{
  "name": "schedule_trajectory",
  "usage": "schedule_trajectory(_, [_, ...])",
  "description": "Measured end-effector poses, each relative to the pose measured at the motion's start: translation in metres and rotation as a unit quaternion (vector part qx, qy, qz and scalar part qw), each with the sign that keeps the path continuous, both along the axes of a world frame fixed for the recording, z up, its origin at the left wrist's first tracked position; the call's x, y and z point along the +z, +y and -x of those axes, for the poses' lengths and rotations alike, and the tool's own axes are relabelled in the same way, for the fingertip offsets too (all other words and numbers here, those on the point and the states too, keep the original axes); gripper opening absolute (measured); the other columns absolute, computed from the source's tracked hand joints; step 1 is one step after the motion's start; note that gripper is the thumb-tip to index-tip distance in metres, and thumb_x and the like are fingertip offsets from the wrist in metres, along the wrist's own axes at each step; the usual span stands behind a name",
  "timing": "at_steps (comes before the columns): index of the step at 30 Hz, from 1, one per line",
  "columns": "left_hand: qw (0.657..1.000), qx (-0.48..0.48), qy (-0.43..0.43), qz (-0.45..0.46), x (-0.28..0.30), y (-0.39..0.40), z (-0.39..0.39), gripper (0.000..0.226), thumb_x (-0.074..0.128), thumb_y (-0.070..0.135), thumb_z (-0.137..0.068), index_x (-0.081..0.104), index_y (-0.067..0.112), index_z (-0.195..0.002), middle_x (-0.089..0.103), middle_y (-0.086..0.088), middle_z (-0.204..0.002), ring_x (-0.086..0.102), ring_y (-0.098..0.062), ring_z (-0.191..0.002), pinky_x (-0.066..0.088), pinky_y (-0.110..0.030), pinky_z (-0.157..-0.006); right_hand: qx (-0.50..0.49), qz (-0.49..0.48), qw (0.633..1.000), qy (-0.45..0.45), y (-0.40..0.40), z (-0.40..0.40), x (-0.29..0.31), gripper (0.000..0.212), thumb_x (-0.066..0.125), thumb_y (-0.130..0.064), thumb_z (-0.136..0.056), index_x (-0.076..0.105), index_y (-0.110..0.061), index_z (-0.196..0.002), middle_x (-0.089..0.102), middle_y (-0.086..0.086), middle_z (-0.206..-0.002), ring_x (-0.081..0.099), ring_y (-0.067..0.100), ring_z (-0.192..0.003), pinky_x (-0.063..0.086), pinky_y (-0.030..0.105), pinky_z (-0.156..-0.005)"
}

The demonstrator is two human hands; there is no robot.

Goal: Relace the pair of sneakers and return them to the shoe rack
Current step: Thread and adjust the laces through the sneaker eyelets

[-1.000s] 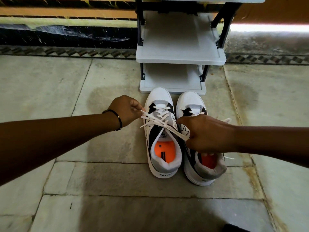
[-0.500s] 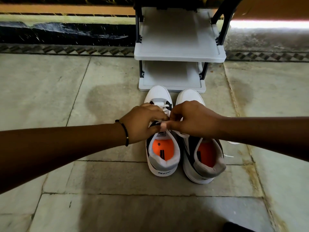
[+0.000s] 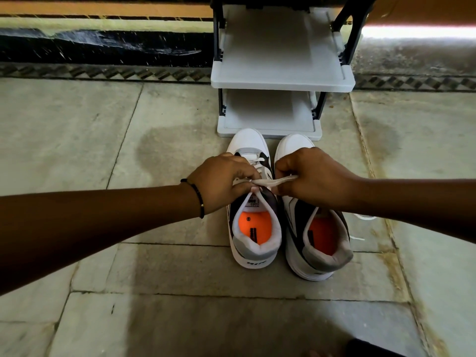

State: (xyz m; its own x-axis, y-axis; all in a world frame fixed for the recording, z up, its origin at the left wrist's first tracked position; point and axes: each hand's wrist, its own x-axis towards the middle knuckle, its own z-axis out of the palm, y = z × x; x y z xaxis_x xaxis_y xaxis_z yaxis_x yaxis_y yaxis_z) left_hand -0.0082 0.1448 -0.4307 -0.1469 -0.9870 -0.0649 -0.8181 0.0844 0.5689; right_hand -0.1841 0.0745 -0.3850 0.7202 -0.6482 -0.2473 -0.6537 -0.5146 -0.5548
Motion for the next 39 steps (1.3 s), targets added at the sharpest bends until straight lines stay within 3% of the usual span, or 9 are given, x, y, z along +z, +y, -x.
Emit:
schedule_trajectory(6, [1.000, 0.002, 0.010, 0.010, -0.002, 0.000, -0.001, 0.030, 0.054, 0.039, -0.077, 0.069, 0.022, -0.097, 0.069, -0.003, -0.098, 0.057, -0.024, -0.095, 0.048, -0.043, -0.084, 0.025, -0.016, 0.999, 0.039, -0.010, 0.016, 0.007, 0.020, 0.069, -0.023, -0.077, 0.059, -0.025, -0.059, 0.052, -0.004, -0.054, 0.048, 0.010, -0.054, 0.039, 0.025, -0.054])
schedule_trajectory(9, [1.000, 0.005, 0.003, 0.000, -0.003, -0.001, 0.001, 0.032, 0.053, 0.041, -0.076, 0.066, 0.024, -0.100, 0.068, 0.000, -0.099, 0.056, -0.020, -0.095, 0.047, -0.040, -0.085, 0.048, -0.043, 0.997, 0.044, -0.012, 0.018, 0.009, 0.006, 0.065, -0.020, -0.080, 0.065, -0.026, -0.082, 0.060, -0.009, -0.068, 0.055, 0.006, -0.063, 0.042, 0.021, -0.057])
schedule_trajectory(15, [0.999, -0.005, -0.050, -0.010, -0.002, -0.005, -0.007, 0.039, 0.055, 0.049, -0.072, 0.062, 0.025, -0.102, 0.065, 0.003, -0.098, 0.055, -0.019, -0.094, 0.046, -0.036, -0.083, -0.030, -0.111, 0.987, -0.114, -0.008, 0.003, 0.008, 0.017, 0.050, -0.024, -0.089, 0.065, -0.024, -0.098, 0.066, -0.003, -0.080, 0.054, 0.005, -0.059, 0.042, 0.011, -0.049])
schedule_trajectory(18, [1.000, 0.018, -0.006, -0.006, -0.001, -0.001, -0.007, 0.023, 0.063, 0.036, -0.078, 0.063, 0.019, -0.095, 0.058, 0.005, -0.083, 0.054, -0.016, -0.080, 0.047, -0.035, -0.076, 0.063, -0.033, 0.996, -0.055, 0.000, -0.006, 0.001, 0.027, 0.054, -0.041, -0.087, 0.059, -0.023, -0.105, 0.063, -0.009, -0.088, 0.057, 0.002, -0.070, 0.045, 0.019, -0.063])
schedule_trajectory(20, [0.999, 0.031, 0.013, -0.020, 0.000, 0.002, -0.007, 0.018, 0.064, 0.029, -0.080, 0.063, 0.019, -0.094, 0.060, 0.004, -0.082, 0.057, -0.016, -0.079, 0.049, -0.035, -0.075, 0.126, 0.054, 0.990, 0.023, 0.005, -0.011, -0.007, 0.037, 0.053, -0.046, -0.086, 0.054, -0.020, -0.113, 0.064, -0.001, -0.099, 0.061, 0.014, -0.086, 0.044, 0.028, -0.068])
schedule_trajectory(26, [0.996, -0.005, -0.083, -0.007, 0.005, 0.004, -0.011, 0.035, 0.043, 0.044, -0.079, 0.062, 0.022, -0.099, 0.062, 0.004, -0.085, 0.057, -0.020, -0.086, 0.042, -0.036, -0.082, 0.246, 0.274, 0.920, 0.136, 0.004, -0.015, -0.016, 0.017, 0.046, -0.025, -0.089, 0.055, -0.014, -0.098, 0.067, 0.011, -0.096, 0.060, 0.031, -0.090, 0.030, 0.034, -0.075])
schedule_trajectory(28, [0.987, -0.036, -0.153, 0.031, 0.005, 0.004, -0.016, 0.035, 0.039, 0.041, -0.083, 0.063, 0.021, -0.100, 0.065, -0.002, -0.091, 0.058, -0.026, -0.091, 0.033, -0.034, -0.078, 0.272, 0.302, 0.902, 0.147, 0.002, -0.011, -0.017, 0.017, 0.043, -0.022, -0.088, 0.056, -0.013, -0.096, 0.068, 0.011, -0.094, 0.062, 0.031, -0.087, 0.028, 0.033, -0.073])
schedule_trajectory(31, [0.962, -0.094, -0.240, 0.094, 0.006, 0.006, -0.023, 0.035, 0.037, 0.037, -0.084, 0.067, 0.021, -0.090, 0.065, -0.003, -0.075, 0.061, -0.029, -0.076, 0.037, -0.035, -0.069, 0.308, 0.334, 0.879, 0.147, -0.001, 0.001, -0.027, 0.019, 0.039, -0.020, -0.090, 0.054, -0.012, -0.098, 0.070, 0.012, -0.091, 0.064, 0.032, -0.085, 0.038, 0.035, -0.079])
schedule_trajectory(39, [0.955, -0.114, -0.253, 0.108, 0.007, 0.005, -0.033, 0.033, 0.037, 0.037, -0.083, 0.067, 0.023, -0.084, 0.064, 0.002, -0.066, 0.062, -0.025, -0.067, 0.043, -0.037, -0.063, 0.332, 0.343, 0.855, 0.205, -0.005, 0.005, -0.025, 0.028, 0.038, -0.014, -0.086, 0.056, -0.013, -0.107, 0.069, 0.010, -0.097, 0.063, 0.032, -0.090, 0.034, 0.032, -0.074])
